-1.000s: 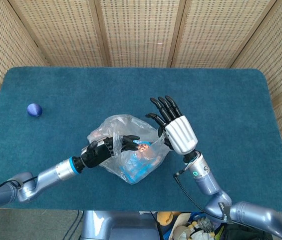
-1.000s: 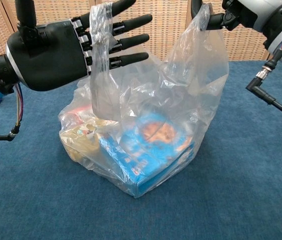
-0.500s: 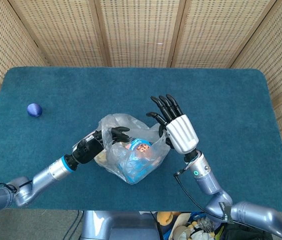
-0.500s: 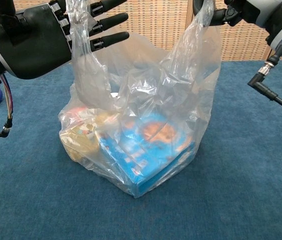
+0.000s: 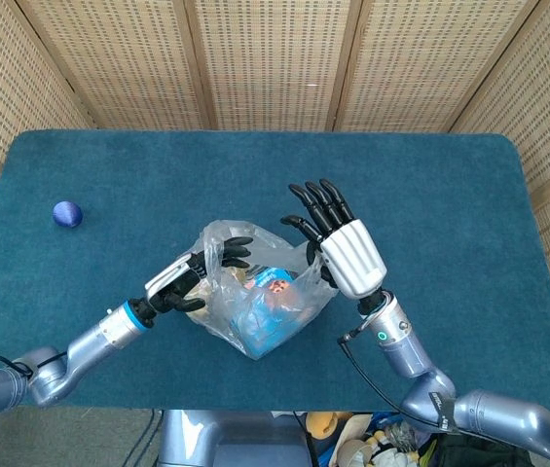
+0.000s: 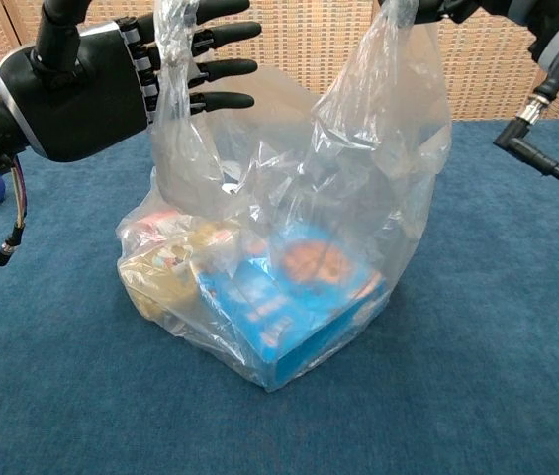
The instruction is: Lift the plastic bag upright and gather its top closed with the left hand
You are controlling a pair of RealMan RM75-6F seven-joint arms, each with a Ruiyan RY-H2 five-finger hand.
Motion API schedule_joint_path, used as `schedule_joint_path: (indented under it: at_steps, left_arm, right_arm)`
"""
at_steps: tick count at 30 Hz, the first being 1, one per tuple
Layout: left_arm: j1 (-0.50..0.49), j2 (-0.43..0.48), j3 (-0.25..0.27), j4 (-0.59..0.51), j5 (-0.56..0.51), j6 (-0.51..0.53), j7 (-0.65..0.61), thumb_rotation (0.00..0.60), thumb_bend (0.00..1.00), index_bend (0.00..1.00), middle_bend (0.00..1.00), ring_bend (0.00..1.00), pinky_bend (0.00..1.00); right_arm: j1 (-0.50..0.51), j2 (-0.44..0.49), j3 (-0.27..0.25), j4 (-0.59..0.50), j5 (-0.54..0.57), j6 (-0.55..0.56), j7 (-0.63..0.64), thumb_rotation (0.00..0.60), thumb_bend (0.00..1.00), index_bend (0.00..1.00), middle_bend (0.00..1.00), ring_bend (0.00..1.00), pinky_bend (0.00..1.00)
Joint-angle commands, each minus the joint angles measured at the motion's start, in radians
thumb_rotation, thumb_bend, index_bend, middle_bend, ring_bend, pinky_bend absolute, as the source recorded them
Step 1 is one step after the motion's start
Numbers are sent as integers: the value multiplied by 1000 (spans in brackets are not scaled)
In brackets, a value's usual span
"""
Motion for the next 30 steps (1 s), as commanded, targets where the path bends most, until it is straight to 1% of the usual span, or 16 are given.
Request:
schedule_joint_path:
  at_steps: [1, 7, 9, 11, 14, 15, 20, 30]
  left_arm:
    - [-13, 20, -19, -30, -12, -27, 12, 319, 121, 112, 22, 81, 143]
    - [-32, 35, -35, -66, -10, -65, -1, 318, 120, 104, 16, 70, 138]
    - [-50, 39, -42, -72, -22, -107, -10, 298, 120, 103, 5, 47, 121]
    - [-81, 53, -39, -81, -25, -174, -25, 272, 122, 92, 0, 30, 98]
    - [-115, 73, -32, -94, -19, -237, -82, 246, 121, 74, 0, 26, 76]
    - [-130, 78, -32, -94, -13, -256, -102, 246, 120, 75, 0, 26, 73]
    - [-152, 87, -47, -102, 3, -255, -146, 243, 120, 95, 0, 33, 71]
    - [-154, 85, -47, -108, 21, -227, -165, 254, 127, 123, 0, 49, 72]
  right_arm:
    - [8, 18, 9, -28, 3, -14, -17, 600, 938, 292, 86, 0, 0]
    - [29, 47, 35, -82, 26, -46, -56, 600, 939, 292, 87, 0, 0]
    - [36, 51, 43, -93, 34, -54, -70, 600, 939, 292, 89, 0, 0]
    - [39, 53, 47, -98, 41, -58, -77, 600, 940, 292, 90, 0, 0]
    - [39, 53, 50, -101, 48, -58, -78, 600, 939, 292, 91, 0, 0]
    - [39, 52, 51, -100, 53, -57, -77, 600, 940, 292, 91, 0, 0]
    - [39, 60, 56, -100, 59, -53, -68, 600, 939, 292, 92, 0, 0]
    - [58, 78, 69, -123, 66, -70, -82, 600, 938, 292, 92, 0, 0]
